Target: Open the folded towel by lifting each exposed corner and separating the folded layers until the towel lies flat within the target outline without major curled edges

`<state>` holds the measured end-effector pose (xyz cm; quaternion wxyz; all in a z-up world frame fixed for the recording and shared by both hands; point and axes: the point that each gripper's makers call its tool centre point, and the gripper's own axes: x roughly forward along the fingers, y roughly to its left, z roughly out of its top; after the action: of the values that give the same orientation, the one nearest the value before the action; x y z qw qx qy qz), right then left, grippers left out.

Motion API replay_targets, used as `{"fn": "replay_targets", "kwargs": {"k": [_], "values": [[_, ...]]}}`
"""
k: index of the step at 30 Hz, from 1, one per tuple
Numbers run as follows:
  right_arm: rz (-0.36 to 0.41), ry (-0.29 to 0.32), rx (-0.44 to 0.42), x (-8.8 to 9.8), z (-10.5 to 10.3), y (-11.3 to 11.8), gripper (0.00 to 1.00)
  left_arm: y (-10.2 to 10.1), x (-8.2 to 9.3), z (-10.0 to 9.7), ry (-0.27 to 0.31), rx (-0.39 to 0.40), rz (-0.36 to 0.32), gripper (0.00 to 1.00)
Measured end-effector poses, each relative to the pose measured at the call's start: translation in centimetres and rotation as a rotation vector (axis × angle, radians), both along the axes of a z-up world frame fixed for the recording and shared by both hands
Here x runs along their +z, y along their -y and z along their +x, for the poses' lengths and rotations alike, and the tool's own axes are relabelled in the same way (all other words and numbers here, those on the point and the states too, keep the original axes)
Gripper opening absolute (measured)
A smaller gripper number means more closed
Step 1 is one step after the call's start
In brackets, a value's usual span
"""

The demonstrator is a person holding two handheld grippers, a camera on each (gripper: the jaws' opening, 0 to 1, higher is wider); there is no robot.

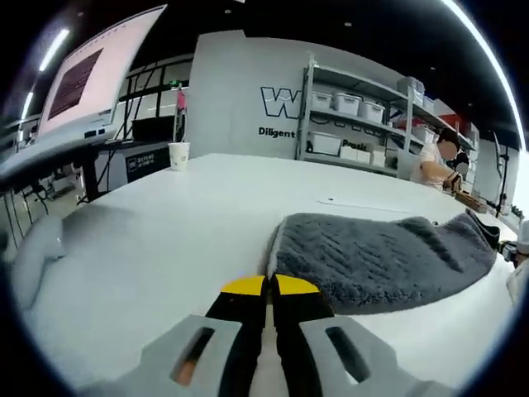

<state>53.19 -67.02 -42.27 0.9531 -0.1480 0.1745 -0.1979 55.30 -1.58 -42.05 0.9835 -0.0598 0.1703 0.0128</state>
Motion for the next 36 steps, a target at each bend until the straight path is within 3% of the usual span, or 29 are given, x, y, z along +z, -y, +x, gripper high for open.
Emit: {"fn": "replay_targets", "kwargs": {"k": [36], "values": [[0.018, -0.025, -0.014, 0.1, -1.9, -0.9, 0.0, -1.5, 0.1, -1.8, 0.01, 0.037, -0.006, 0.02]]}}
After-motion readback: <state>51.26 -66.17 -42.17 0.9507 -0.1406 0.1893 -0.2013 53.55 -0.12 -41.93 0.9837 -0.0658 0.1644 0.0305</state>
